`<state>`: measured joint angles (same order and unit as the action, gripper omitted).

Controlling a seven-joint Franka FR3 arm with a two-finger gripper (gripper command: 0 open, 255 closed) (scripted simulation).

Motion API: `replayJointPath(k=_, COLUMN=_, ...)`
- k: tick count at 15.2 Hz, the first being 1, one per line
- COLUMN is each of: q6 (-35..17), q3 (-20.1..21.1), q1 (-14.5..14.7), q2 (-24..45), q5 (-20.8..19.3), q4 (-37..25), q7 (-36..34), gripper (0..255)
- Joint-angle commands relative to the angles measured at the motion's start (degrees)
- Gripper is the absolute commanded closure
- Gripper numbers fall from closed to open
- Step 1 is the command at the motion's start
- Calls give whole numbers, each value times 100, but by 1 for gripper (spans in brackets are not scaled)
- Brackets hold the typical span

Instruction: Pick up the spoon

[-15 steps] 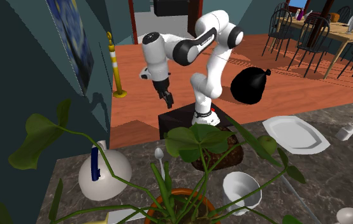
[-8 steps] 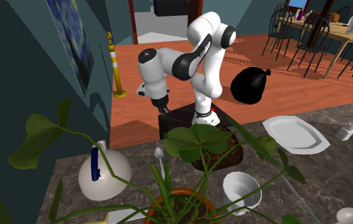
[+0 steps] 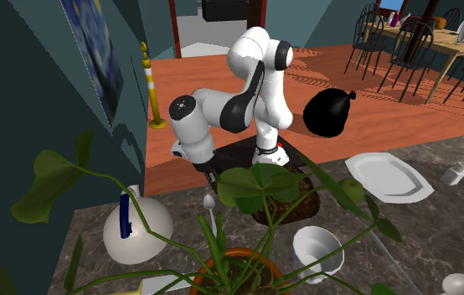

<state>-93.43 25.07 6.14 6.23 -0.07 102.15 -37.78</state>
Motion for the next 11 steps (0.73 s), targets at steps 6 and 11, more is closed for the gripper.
replayJointPath(k=6, q6=-205, q3=52, q1=214, q2=786, q5=-266, q4=-428, q7=-440, gripper=0)
replayJointPath(k=11, q6=-459, q3=42, q1=216, q2=851, q5=-295, q4=-232, q7=-450, gripper=0)
